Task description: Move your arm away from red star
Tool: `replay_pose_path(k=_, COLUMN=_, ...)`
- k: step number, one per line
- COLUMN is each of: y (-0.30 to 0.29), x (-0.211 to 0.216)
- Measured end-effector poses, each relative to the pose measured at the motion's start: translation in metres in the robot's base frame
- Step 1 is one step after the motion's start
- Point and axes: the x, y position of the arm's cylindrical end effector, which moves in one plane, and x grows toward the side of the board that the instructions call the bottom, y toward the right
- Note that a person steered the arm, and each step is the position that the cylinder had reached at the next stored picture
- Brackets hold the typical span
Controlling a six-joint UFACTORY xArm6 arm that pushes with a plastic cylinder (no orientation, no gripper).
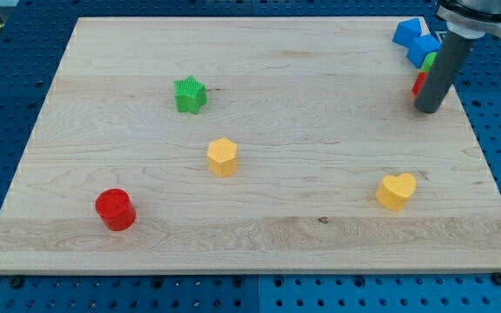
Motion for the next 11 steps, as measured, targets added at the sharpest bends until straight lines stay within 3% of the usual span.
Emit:
replay_pose_path(k=3, y=0.013, x=0.0)
replay_pose_path(k=6, y=-0.062, x=-0.001)
replay_pose_path(k=10, y=-0.078, x=-0.003)
replay_pose_path(k=11, y=-0.078, x=-0.028)
